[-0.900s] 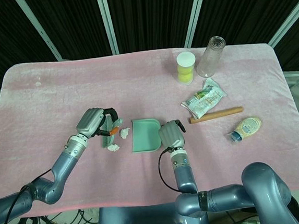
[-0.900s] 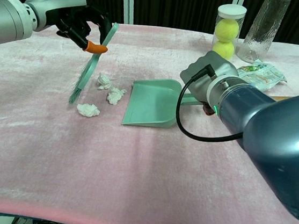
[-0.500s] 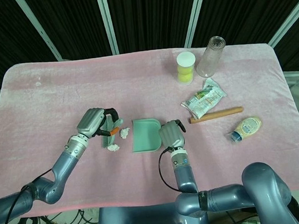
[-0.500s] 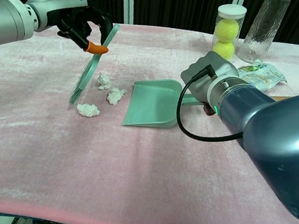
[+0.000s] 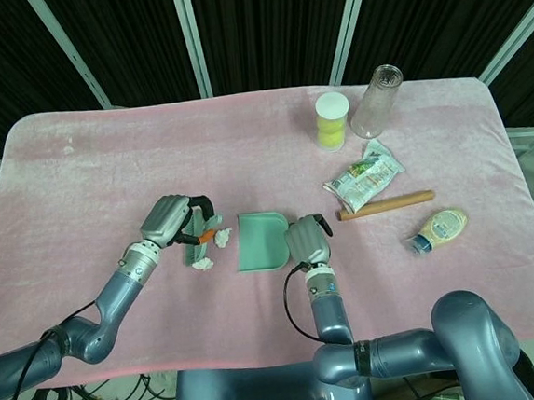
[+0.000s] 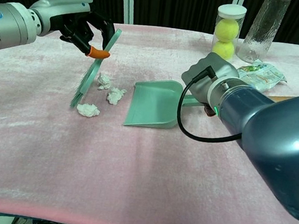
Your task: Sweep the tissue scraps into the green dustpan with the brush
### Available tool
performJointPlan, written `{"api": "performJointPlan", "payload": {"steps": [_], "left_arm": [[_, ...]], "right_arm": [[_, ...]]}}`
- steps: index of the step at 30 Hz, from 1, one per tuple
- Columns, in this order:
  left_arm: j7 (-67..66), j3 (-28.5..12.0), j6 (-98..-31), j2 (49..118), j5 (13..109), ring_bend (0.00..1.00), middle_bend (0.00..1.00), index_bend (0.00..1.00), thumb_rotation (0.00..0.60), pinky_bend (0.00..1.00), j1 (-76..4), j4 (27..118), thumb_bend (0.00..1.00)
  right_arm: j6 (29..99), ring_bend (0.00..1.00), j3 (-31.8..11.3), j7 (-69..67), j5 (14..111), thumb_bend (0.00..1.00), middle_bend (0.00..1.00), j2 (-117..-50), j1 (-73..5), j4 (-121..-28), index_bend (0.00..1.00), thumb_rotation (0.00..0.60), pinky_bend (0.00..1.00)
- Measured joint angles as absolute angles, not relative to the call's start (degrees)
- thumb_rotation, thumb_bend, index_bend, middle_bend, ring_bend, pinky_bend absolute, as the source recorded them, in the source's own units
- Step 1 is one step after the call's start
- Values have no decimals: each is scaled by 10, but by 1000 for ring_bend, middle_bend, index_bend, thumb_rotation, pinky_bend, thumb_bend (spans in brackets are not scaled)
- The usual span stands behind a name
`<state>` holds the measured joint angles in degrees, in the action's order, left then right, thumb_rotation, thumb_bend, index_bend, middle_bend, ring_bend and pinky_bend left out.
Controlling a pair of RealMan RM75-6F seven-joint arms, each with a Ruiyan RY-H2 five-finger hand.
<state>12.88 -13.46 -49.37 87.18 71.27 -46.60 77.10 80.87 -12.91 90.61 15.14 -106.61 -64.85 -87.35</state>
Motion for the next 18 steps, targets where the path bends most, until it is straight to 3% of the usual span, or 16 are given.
{"api": "performJointPlan", "payload": {"steps": [18], "left_arm": [[142,-129,-490,920,721,853,854,762,600,950,-474,742,531]], "right_arm": [[808,852,-129,906,157,667,838,-1071,-647,-867,899,600,693]]}}
